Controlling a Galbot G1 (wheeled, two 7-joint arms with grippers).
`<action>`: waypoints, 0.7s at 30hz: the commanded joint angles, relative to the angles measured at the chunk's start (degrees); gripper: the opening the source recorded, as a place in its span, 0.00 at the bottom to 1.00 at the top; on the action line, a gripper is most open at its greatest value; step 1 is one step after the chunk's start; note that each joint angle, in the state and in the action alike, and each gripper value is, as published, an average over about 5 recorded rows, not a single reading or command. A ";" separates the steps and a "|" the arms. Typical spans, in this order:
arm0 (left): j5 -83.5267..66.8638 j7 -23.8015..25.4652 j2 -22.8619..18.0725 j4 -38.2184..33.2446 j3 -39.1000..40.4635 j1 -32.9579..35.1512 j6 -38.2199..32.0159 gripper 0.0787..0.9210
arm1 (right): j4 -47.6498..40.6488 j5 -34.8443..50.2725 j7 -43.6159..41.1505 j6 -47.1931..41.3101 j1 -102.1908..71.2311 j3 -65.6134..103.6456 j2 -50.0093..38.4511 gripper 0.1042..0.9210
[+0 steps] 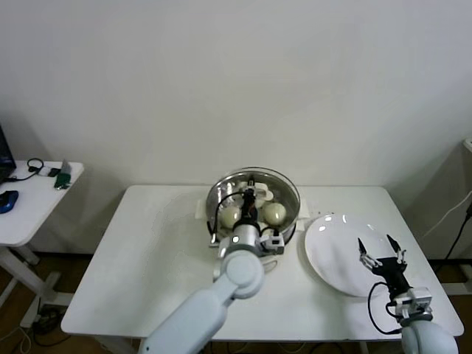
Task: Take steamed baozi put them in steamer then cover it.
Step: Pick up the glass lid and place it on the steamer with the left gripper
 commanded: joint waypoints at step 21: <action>-2.03 -3.87 0.01 5.58 0.36 -0.79 2.79 0.08 | -0.20 -0.20 -0.73 0.75 -0.54 1.27 0.67 0.88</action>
